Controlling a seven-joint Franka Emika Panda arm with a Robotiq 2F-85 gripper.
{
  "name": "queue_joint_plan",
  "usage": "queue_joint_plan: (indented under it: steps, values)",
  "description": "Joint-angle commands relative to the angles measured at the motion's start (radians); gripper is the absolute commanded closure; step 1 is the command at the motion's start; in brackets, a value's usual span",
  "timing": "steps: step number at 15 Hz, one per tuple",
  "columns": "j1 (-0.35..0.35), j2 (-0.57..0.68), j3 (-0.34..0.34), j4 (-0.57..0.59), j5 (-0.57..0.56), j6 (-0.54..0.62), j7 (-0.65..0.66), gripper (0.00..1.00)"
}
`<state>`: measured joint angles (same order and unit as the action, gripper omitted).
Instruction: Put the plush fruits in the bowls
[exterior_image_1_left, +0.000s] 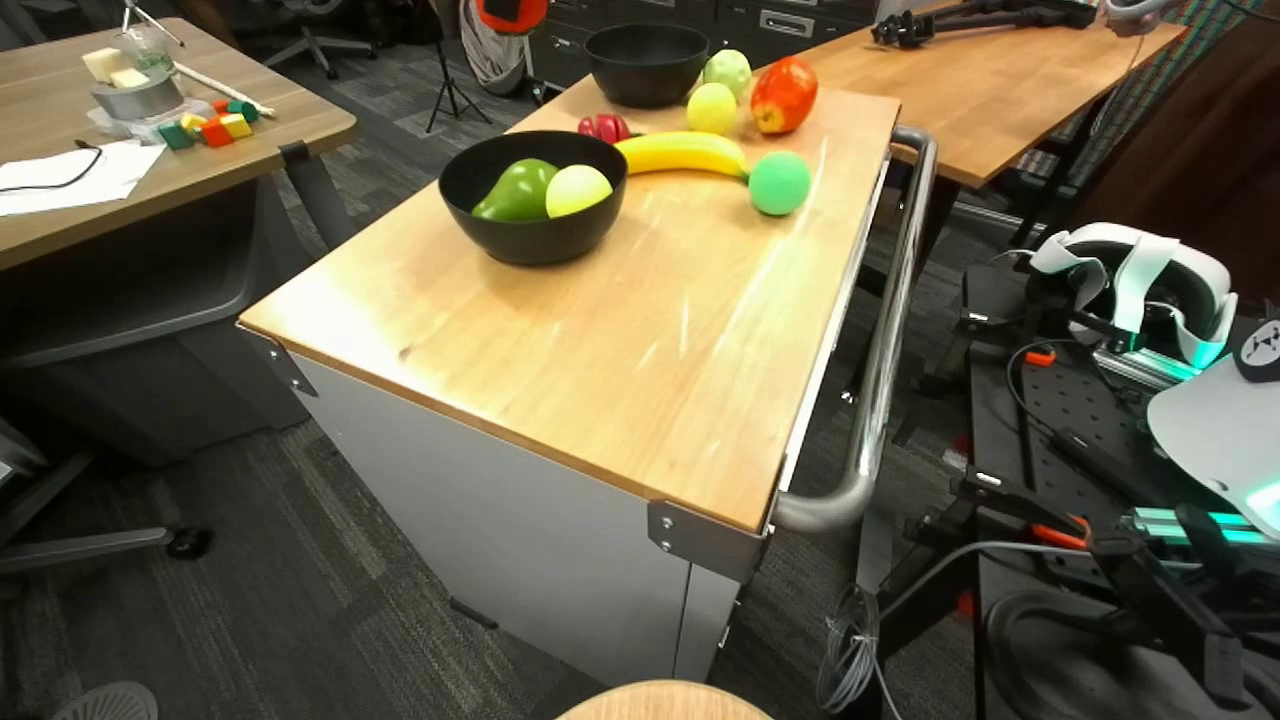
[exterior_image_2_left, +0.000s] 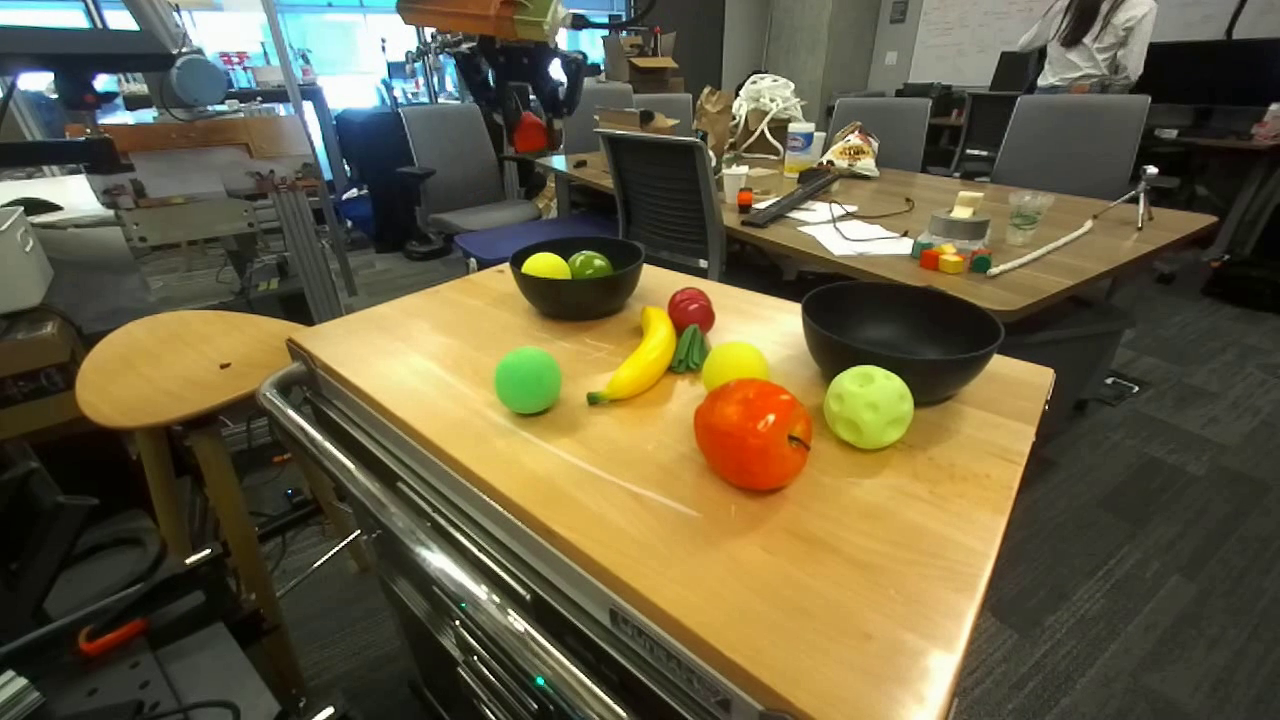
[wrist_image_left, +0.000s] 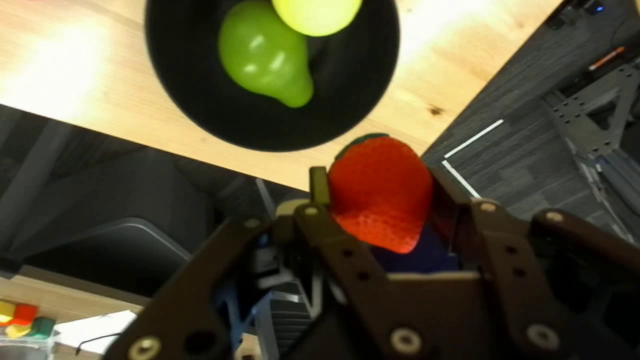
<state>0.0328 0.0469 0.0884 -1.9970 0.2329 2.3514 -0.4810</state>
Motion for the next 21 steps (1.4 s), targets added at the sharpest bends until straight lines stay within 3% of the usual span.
queue_joint_plan:
  steps: [1,7,8,9,11,14,16,17,18,20,21]
  values:
    - [-0.008,0.092,-0.031,0.001,-0.093,0.094,0.064,0.77]
    - [-0.017,0.223,-0.056,-0.002,-0.226,0.157,0.176,0.77]
    - [-0.019,0.232,-0.054,-0.001,-0.230,0.165,0.183,0.58]
    - [-0.020,0.232,-0.050,-0.004,-0.231,0.169,0.186,0.27]
    - [-0.021,0.213,-0.044,-0.014,-0.232,0.163,0.184,0.20]
    - [-0.008,0.142,-0.051,-0.041,-0.303,0.168,0.169,0.00]
    - [-0.011,0.098,-0.066,-0.025,-0.414,0.114,0.126,0.00]
    - [-0.027,0.081,-0.060,-0.009,-0.410,0.074,0.089,0.00]
    - [-0.058,0.069,-0.035,0.021,-0.309,-0.050,-0.025,0.00]
    - [-0.076,0.061,-0.039,0.060,-0.207,-0.196,-0.165,0.00]
    - [-0.048,0.077,-0.050,0.024,-0.276,-0.094,-0.047,0.00]
